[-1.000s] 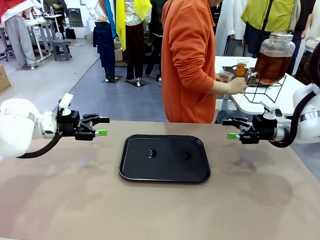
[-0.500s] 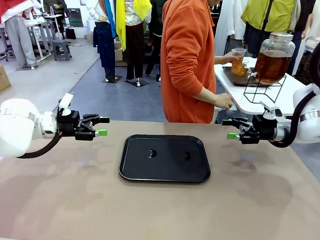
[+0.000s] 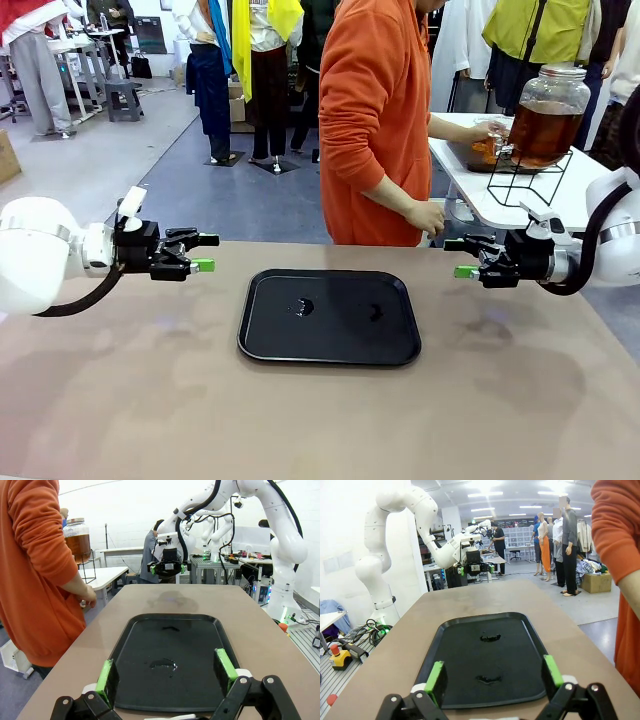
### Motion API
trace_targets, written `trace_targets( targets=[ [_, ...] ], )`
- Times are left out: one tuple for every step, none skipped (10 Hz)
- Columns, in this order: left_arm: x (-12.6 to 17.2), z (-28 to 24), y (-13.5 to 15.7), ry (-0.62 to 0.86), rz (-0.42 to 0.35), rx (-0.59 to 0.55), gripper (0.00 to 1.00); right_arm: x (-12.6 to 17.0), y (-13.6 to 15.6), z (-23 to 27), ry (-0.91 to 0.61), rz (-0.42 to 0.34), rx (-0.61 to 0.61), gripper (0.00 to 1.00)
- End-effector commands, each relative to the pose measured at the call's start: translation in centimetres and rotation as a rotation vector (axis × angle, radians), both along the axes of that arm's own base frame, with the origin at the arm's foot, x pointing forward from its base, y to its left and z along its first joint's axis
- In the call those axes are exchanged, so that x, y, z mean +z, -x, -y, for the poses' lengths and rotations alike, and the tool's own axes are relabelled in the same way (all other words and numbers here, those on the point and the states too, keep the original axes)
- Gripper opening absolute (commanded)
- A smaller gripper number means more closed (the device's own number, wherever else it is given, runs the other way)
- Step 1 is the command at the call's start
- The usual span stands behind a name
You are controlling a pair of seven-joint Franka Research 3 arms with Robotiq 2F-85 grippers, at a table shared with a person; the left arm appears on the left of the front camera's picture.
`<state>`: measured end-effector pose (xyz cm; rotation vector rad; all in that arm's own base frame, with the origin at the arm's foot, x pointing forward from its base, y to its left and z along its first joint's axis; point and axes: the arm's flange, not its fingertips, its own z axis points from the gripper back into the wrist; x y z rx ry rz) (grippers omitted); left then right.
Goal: Pour the drink into the iced cup.
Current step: Open the gripper to release the iced cup you were holding.
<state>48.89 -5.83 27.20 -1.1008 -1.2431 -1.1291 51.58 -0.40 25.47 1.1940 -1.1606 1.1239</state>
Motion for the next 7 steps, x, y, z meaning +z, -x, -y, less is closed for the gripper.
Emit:
trace_targets(
  targets=[
    [0.17, 0.08, 0.01, 0.003, 0.003, 0.000, 1.00, 0.35, -0.11, -0.15, -0.004, -0.003, -0.001, 1.00],
    [0.17, 0.08, 0.01, 0.003, 0.003, 0.000, 1.00, 0.35, -0.11, -0.15, -0.004, -0.003, -0.001, 1.00],
    [0.17, 0.08, 0.01, 0.003, 0.003, 0.000, 1.00, 0.35, -0.11, -0.15, -0.004, -0.003, -0.001, 1.00],
    [0.17, 0.08, 0.01, 0.003, 0.003, 0.000, 1.00, 0.35, -0.11, -0.15, -0.004, -0.003, -0.001, 1.00],
    [0.17, 0.08, 0.01, 0.003, 0.003, 0.000, 1.00, 0.35, -0.11, -0.15, -0.004, -0.003, -0.001, 1.00],
    [0.17, 0.08, 0.01, 0.003, 0.003, 0.000, 1.00, 0.35, -0.11, -0.15, -0.004, -0.003, -0.001, 1.00],
    [0.17, 0.08, 0.01, 0.003, 0.003, 0.000, 1.00, 0.35, -0.11, -0.15, -0.004, -0.003, -0.001, 1.00]
  ],
)
